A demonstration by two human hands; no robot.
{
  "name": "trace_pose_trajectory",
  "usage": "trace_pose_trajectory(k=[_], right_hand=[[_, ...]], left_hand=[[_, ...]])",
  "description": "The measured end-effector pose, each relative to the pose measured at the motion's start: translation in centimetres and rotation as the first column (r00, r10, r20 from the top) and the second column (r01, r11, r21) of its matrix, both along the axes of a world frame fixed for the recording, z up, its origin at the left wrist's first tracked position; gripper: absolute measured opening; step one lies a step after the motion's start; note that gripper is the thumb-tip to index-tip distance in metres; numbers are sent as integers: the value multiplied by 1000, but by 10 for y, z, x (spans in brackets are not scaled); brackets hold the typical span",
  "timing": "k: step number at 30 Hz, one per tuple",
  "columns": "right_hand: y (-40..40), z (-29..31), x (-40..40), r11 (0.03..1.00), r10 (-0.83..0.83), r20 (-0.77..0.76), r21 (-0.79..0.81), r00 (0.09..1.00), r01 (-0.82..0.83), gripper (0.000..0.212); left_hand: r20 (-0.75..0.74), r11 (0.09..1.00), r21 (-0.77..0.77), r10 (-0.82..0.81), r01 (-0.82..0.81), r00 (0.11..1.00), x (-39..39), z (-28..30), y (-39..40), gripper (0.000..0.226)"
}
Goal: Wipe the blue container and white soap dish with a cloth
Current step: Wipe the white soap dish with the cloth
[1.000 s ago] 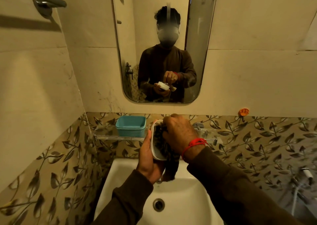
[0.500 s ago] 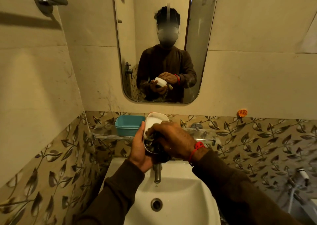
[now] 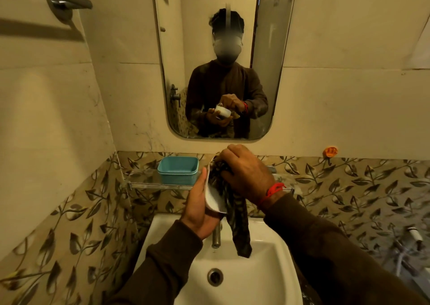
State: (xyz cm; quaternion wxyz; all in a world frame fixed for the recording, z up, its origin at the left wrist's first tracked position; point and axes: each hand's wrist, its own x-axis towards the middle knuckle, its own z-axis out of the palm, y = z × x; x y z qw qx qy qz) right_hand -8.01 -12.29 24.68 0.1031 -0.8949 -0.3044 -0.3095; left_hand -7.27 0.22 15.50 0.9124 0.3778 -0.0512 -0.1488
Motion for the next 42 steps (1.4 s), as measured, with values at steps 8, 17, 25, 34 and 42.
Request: trace_pose_trajectory(k=[8, 17, 25, 34, 42], right_hand=[[8, -5, 5, 972, -195, 5, -129, 981, 194, 29], [10, 1, -16, 973, -57, -422, -227, 905, -45, 29], [-17, 16, -9, 982, 188, -776, 133, 602, -135, 23], [-26, 22, 8, 890, 188, -538, 448, 822, 89, 19], [-11, 13, 9, 970, -24, -362, 219, 932, 110, 22]], left_hand=[[76, 993, 57, 95, -99, 993, 4, 3, -3, 54], [3, 989, 68, 129, -129, 992, 9, 0, 5, 74], [98, 995, -104, 5, 5, 995, 3, -1, -2, 55], [-6, 990, -143, 18, -19, 1000, -5, 5, -17, 64], [3, 998, -62, 1, -1, 1000, -4, -4, -28, 60]])
